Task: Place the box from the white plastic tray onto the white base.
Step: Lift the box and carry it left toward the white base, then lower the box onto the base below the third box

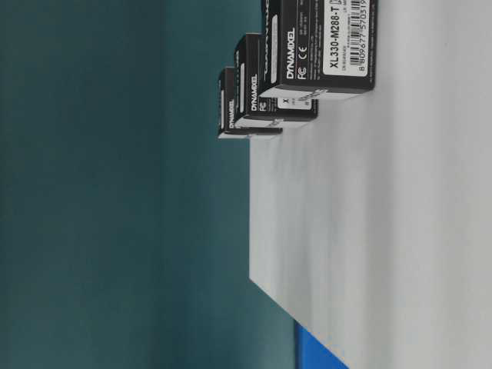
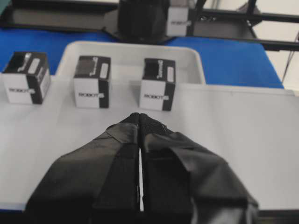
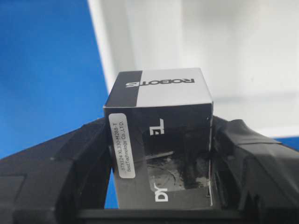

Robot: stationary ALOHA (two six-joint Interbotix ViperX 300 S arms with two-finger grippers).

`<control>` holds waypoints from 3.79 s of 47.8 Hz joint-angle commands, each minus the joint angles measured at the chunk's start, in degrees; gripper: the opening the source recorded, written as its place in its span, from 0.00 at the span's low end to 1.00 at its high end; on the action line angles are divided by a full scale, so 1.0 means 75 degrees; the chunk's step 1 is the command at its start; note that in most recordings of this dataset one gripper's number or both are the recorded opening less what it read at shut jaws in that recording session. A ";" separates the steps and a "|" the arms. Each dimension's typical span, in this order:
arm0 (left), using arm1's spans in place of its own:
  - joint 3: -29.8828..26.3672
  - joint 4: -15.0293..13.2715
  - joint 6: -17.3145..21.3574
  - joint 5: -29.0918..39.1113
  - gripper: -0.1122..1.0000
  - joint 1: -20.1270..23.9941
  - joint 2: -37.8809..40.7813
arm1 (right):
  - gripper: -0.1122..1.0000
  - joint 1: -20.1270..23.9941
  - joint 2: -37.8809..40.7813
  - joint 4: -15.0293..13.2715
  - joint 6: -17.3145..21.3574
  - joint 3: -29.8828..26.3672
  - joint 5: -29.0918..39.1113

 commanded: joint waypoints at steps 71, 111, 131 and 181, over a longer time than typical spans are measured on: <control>-0.0305 0.0023 0.0000 -0.0035 0.08 -0.0293 -0.0340 | 0.63 -0.0141 0.5320 -0.0047 0.0082 -0.4547 0.0035; -0.0305 0.0023 0.0012 -0.0035 0.08 -0.0316 -0.0352 | 0.63 -0.0117 0.5484 -0.0047 -0.0316 -0.4266 -0.0187; -0.0258 0.0023 0.0000 0.0059 0.08 -0.0316 -0.0328 | 0.63 -0.0117 0.5473 -0.0047 -0.0328 -0.4230 -0.0352; -0.0211 0.0023 -0.0234 0.0246 0.08 -0.0410 -0.0340 | 0.98 -0.0270 0.3832 -0.0316 -0.0516 -0.4266 -0.0809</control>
